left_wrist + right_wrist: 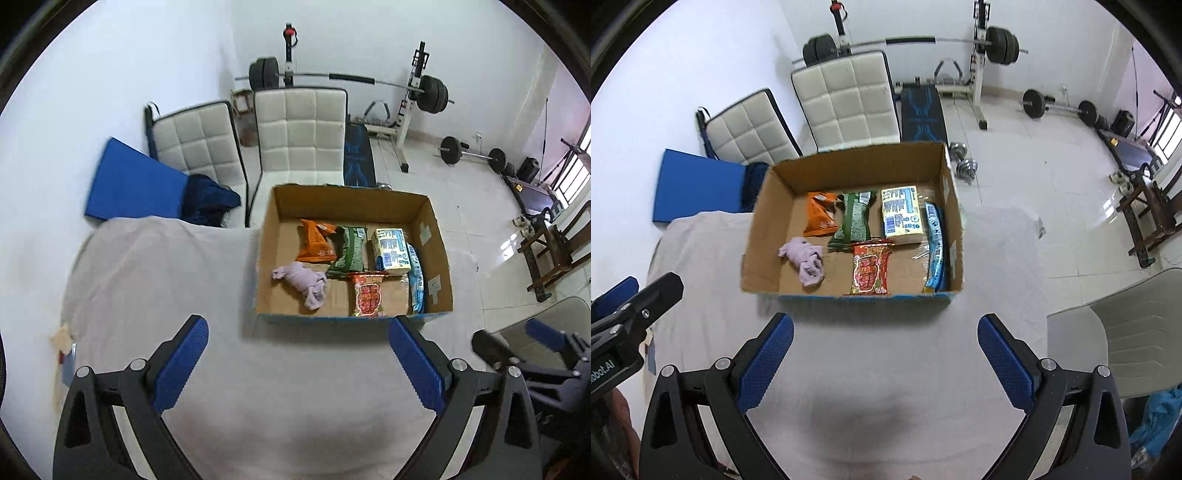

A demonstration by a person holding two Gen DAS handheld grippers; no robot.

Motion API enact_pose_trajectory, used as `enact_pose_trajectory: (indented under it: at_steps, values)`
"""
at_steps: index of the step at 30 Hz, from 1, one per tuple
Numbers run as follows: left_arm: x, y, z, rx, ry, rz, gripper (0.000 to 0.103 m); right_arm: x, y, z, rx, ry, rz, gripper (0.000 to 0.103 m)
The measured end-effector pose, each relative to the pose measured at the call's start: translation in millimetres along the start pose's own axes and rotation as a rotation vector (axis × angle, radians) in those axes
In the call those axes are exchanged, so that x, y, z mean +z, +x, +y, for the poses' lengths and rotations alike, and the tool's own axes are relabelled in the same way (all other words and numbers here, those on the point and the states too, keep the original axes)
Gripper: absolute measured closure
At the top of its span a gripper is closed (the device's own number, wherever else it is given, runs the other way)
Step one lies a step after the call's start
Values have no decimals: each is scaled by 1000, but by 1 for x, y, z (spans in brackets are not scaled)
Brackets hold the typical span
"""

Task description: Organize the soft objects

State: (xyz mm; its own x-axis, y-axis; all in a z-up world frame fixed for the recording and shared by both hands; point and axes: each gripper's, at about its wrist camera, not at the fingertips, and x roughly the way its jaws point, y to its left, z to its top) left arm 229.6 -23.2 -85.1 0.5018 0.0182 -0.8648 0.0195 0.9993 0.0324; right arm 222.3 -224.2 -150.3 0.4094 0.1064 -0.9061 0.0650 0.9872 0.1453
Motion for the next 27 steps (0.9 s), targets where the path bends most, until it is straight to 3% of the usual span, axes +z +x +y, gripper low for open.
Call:
enact_pose_trajectory:
  at_steps: [7,13,19,27]
  values:
    - [-22,-64,5,-34,-16,-61,3,-29,-82,-1,13,1,-99,1]
    - [-33,-99,6,-54,-30,-70,3,-51,-145,7,25,-27,-171,1]
    - [-43,-125,8,-63,-28,-88,3,-72,-186,16,24,-66,-188,1]
    - [-48,-142,12,-56,-33,-110,3,-81,-210,18,-1,-75,-212,1]
